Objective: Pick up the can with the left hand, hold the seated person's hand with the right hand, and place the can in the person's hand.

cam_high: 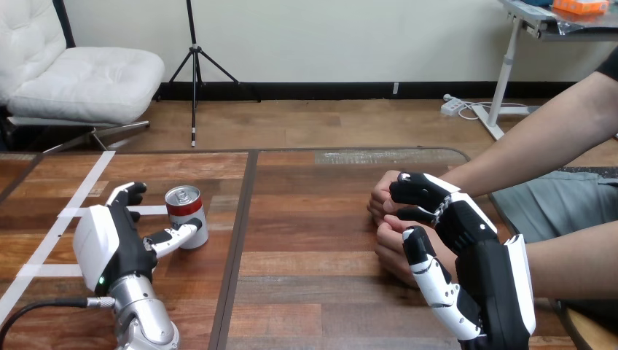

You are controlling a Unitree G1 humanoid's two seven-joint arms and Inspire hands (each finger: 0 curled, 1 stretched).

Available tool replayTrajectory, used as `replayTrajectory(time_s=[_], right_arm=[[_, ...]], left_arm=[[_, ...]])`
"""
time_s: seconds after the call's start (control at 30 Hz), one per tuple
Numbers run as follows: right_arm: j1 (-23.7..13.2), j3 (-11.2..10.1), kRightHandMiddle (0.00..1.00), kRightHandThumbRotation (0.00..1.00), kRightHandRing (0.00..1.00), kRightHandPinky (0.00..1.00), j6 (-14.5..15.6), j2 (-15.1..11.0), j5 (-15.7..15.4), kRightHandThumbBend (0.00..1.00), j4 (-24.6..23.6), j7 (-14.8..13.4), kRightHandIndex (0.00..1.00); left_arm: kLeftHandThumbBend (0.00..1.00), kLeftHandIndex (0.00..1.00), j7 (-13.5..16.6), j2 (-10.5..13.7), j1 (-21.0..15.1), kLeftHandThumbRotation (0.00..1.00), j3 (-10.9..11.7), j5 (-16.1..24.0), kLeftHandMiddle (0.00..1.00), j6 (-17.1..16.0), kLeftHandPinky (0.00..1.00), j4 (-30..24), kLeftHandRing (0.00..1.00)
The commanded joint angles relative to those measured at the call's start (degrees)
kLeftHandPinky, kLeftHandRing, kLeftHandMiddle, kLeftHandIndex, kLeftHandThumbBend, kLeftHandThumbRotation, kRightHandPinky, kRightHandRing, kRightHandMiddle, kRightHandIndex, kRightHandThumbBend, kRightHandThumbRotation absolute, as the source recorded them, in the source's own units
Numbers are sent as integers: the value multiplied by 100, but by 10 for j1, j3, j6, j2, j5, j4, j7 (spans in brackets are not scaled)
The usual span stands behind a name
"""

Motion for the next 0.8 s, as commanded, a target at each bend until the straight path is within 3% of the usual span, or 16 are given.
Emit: replayTrajectory(time_s=[0.0,0.37,0.77], right_arm=[[-24,-1,74,58,73,66,-10,1,4,50,-13,-1,74],[-23,-2,74,58,73,66,-12,0,2,50,-13,-1,74],[-23,-2,74,58,73,66,-11,1,1,51,-14,-2,74]], left_arm=[[93,75,-12,10,-45,19,-10,11,77,7,62,3,71],[92,77,-30,9,-52,23,-12,10,79,17,63,5,73],[91,78,-57,4,-57,23,-5,-1,79,4,65,3,74]])
